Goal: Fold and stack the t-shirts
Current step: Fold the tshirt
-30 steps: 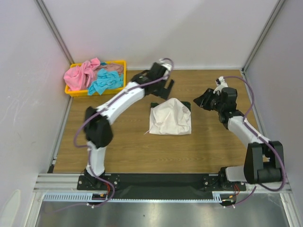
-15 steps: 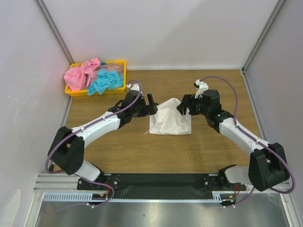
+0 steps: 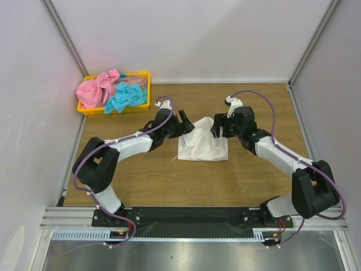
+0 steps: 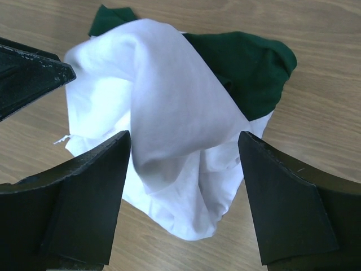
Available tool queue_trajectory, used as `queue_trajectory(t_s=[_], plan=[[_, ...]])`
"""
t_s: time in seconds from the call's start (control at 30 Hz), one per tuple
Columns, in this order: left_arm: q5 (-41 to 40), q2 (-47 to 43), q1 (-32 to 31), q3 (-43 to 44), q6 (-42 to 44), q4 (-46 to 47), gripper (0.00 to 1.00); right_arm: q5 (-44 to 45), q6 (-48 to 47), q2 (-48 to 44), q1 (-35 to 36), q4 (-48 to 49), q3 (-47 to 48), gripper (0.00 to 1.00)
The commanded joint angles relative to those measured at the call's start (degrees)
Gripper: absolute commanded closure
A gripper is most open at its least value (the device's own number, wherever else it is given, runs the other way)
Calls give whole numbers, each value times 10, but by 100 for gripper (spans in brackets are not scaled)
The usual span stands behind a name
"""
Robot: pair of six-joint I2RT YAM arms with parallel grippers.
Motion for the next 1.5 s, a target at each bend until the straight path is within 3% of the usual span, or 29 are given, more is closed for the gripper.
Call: queue_trajectory(t_s=[0.0, 0.23, 0.37, 0.47, 0.5, 0.57, 0.6, 0.67, 0.7, 0.73, 1.03, 1.47], plan=[[8, 11, 6, 17, -20, 34, 16, 20, -14, 14, 3, 11, 30, 19], [-15, 30, 8, 22, -25, 27, 16, 17, -23, 50, 3, 30, 50, 25], [1, 54, 8, 33, -33, 37, 20, 12, -24, 62, 3, 39, 59, 36], [1, 66, 10, 40, -33, 51, 29, 18, -27, 65, 3, 47, 59, 48], [1, 67, 10, 41, -33, 58, 36, 19, -29, 66, 3, 48, 59, 51], [1, 71, 11, 42, -32, 79, 48, 22, -30, 66, 4, 51, 60, 65], [1, 72, 11, 43, -32, 83, 62, 24, -28, 66, 3, 51, 61, 71], [-10, 67, 12, 47, -25, 85, 77, 25, -28, 65, 4, 48, 66, 79], [-20, 61, 12, 46, -21, 84, 97, 25, -28, 64, 3, 44, 67, 81], [-37, 46, 12, 42, -16, 85, 100, 23, -29, 60, 3, 45, 67, 86], [-97, -68, 12, -27, 111, 97, 100, -17, -9, 32, 1, 59, 47, 96], [-159, -207, -57, -105, 162, 56, 100, -49, 50, -76, 1, 40, -24, 98]])
